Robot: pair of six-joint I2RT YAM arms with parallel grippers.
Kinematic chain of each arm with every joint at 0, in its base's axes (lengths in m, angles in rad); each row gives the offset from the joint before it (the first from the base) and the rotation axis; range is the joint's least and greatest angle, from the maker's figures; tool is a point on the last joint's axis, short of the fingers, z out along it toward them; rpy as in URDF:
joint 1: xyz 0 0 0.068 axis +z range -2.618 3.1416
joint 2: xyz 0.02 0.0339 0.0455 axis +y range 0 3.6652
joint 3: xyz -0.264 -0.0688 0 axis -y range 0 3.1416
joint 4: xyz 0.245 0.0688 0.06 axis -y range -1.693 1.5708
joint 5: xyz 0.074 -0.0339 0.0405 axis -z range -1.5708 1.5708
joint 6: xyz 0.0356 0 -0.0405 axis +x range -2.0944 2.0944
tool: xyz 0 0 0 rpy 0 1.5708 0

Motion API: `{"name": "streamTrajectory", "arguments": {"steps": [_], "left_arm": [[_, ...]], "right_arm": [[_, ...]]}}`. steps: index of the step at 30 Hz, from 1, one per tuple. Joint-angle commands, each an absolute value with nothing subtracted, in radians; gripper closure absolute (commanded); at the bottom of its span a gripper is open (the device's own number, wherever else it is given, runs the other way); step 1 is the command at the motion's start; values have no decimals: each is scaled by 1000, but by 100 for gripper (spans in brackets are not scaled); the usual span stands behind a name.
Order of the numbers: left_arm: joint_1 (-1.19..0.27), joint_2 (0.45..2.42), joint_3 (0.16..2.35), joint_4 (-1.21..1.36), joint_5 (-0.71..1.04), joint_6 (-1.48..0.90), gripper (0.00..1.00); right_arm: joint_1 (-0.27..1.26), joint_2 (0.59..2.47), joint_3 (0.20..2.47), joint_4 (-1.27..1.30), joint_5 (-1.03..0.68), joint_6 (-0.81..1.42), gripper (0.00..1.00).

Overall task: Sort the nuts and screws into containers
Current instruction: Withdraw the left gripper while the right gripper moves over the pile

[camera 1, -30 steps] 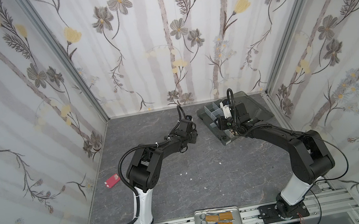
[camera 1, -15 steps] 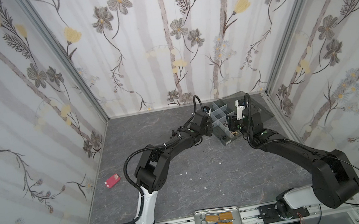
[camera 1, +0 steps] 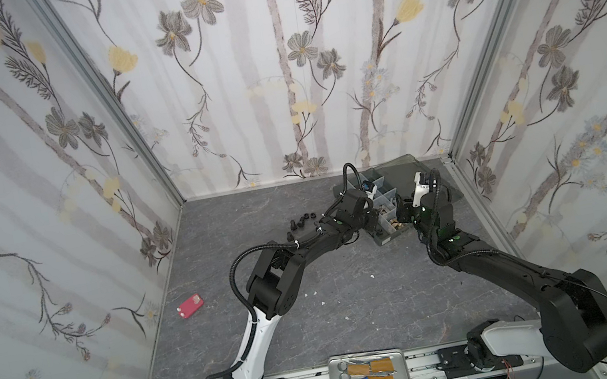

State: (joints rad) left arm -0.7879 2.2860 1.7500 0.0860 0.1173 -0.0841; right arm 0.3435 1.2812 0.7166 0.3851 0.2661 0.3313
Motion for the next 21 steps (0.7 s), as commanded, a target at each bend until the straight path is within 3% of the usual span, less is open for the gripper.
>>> {"name": "streamTrajectory", "arguments": {"steps": [1, 2, 5, 11, 16, 21], "left_arm": [[-785, 2291, 1758, 139, 150, -100, 56], [-785, 2286, 1756, 132, 146, -99, 51], [-782, 2208, 1679, 155, 100, -96, 49], [-696, 1861, 1154, 624, 80, -171, 38], [-584, 1743, 925, 753, 50, -243, 38], [-501, 1690, 818, 765, 49, -306, 37]], "right_arm": [[343, 1292, 730, 426, 246, 344, 51], [342, 1294, 729, 427, 240, 343, 51], [344, 1300, 735, 432, 203, 338, 50], [347, 1444, 860, 339, -59, 286, 50], [387, 1581, 911, 383, -129, 330, 51], [496, 1804, 1135, 194, -77, 278, 52]]}}
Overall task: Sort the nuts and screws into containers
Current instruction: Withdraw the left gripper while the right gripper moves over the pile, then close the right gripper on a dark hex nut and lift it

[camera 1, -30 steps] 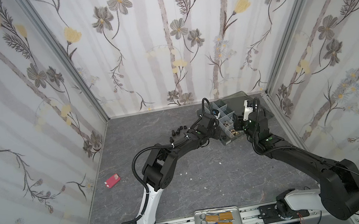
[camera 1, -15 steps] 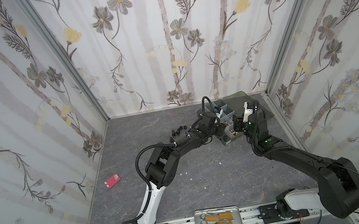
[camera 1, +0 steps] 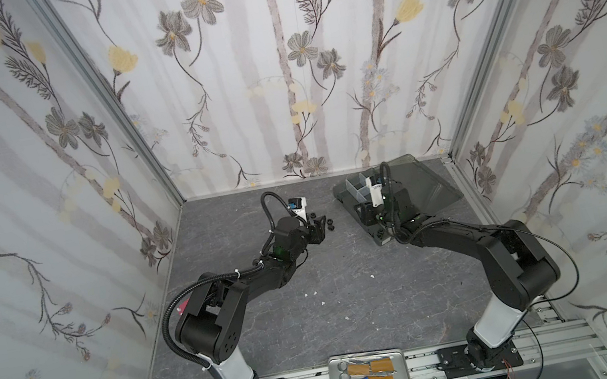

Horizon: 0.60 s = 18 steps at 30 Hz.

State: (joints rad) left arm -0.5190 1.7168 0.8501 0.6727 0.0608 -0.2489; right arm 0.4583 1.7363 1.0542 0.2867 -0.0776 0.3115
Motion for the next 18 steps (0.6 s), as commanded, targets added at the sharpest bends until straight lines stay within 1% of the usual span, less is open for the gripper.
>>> {"name": "streamTrajectory", "arguments": {"steps": [1, 3, 5, 9, 15, 18], "left_arm": [[-499, 1683, 805, 768, 45, -301, 37], [-494, 1679, 791, 773, 44, -290, 36], [-492, 1677, 787, 776, 45, -290, 36], [-492, 1674, 770, 805, 70, -290, 35], [-485, 1675, 765, 798, 76, -285, 34], [-482, 1681, 770, 800, 89, -293, 34]], "right_arm": [[512, 1838, 1173, 163, -57, 274, 51], [536, 1914, 1243, 119, -44, 279, 52], [546, 1971, 1287, 112, -70, 285, 52], [556, 2062, 1370, 69, -78, 280, 54], [558, 2135, 1442, 29, -123, 234, 57], [561, 2169, 1469, 9, -112, 227, 57]]}}
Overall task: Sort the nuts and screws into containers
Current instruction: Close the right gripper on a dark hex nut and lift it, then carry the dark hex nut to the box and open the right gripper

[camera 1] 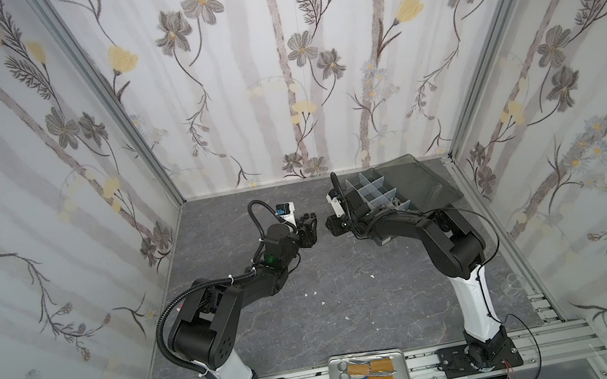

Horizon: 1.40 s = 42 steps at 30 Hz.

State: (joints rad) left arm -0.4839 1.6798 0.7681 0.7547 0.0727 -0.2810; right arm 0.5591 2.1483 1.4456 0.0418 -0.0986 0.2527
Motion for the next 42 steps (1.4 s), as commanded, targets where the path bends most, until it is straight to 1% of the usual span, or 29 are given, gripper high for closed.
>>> {"name": "streamTrajectory", "arguments": {"steps": [1, 7, 10, 12, 16, 20, 23, 28, 33, 35, 39, 40, 42], "left_arm": [[-482, 1681, 770, 804, 91, -294, 34], [-480, 1700, 781, 811, 107, -305, 33], [-480, 1712, 806, 795, 119, -311, 33], [-480, 1715, 813, 793, 126, -314, 33], [-480, 1714, 820, 785, 124, -311, 32], [-479, 1718, 824, 785, 118, -311, 31], [-480, 1724, 830, 787, 129, -319, 31], [-480, 1742, 838, 806, 199, -319, 26], [-480, 1763, 854, 799, 212, -325, 24], [-480, 1775, 856, 809, 214, -328, 23], [-480, 1791, 870, 816, 222, -337, 22], [-480, 1794, 876, 811, 224, -337, 22], [-479, 1785, 878, 806, 223, -339, 21]], "right_arm": [[561, 2183, 1481, -1, -109, 223, 57], [562, 2250, 1531, -17, -110, 218, 60], [562, 2269, 1548, -21, -103, 218, 68], [561, 2269, 1548, -23, -103, 218, 78], [563, 2232, 1527, -34, -101, 212, 88], [563, 2154, 1468, -16, -92, 208, 94], [553, 2077, 1412, -3, -96, 214, 95], [499, 1925, 1289, 22, -131, 256, 95], [390, 1802, 1164, 19, -107, 310, 93], [358, 1796, 1145, 8, -98, 299, 92], [351, 1851, 1176, -27, -111, 269, 91], [350, 1862, 1181, -24, -102, 274, 88], [351, 1881, 1195, -21, -90, 285, 67]]}}
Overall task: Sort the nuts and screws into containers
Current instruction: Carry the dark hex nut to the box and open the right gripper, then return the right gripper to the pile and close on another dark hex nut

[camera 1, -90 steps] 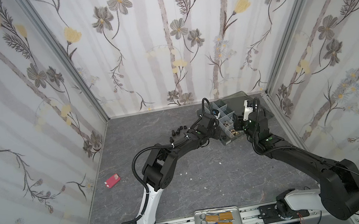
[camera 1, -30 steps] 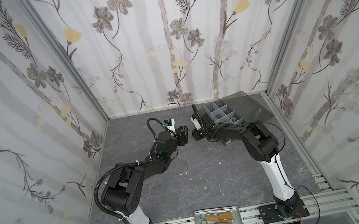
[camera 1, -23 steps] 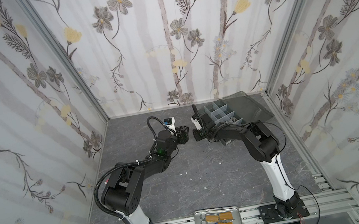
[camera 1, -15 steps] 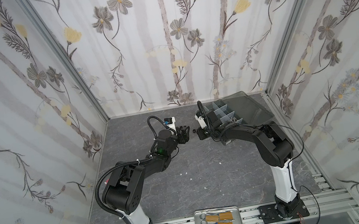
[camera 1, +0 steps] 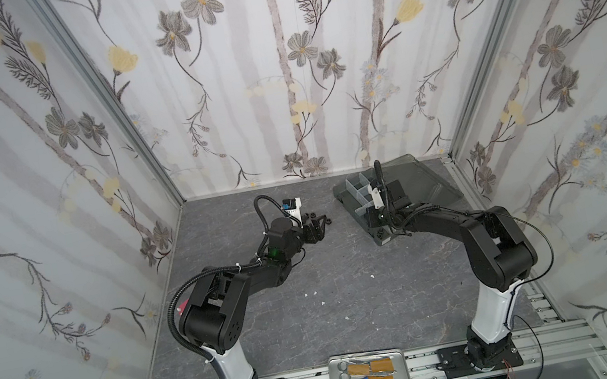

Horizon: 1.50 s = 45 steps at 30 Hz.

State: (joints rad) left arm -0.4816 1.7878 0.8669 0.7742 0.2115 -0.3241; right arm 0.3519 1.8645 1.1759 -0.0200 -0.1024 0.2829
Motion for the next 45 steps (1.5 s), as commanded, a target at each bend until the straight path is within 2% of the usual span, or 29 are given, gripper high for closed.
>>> {"name": "streamTrajectory", "arguments": {"steps": [1, 4, 8, 11, 17, 30, 32, 35, 38, 45], "left_arm": [[-480, 1778, 872, 806, 220, -337, 20], [-480, 1752, 853, 804, 196, -325, 18], [-476, 1734, 826, 821, 172, -322, 16], [-469, 1735, 808, 850, 168, -340, 16], [-462, 1734, 801, 862, 169, -357, 15], [-454, 1735, 799, 841, 163, -360, 13], [-454, 1736, 803, 837, 165, -361, 13], [-454, 1737, 813, 828, 166, -360, 13], [-454, 1738, 814, 829, 166, -360, 13], [-454, 1735, 819, 822, 166, -363, 12]], "right_arm": [[352, 1888, 1206, -21, -91, 286, 58], [364, 1879, 1222, -1, -87, 293, 51], [400, 1859, 1247, 57, -101, 298, 48], [438, 1909, 1289, 107, -184, 264, 47], [509, 2085, 1517, -69, -77, 215, 46], [536, 2365, 1829, -306, -94, 49, 45], [536, 2374, 1832, -302, -86, 35, 47], [537, 2379, 1832, -308, -93, 32, 57], [537, 2386, 1830, -303, -92, 36, 60], [536, 2382, 1818, -297, -104, 64, 76]]}}
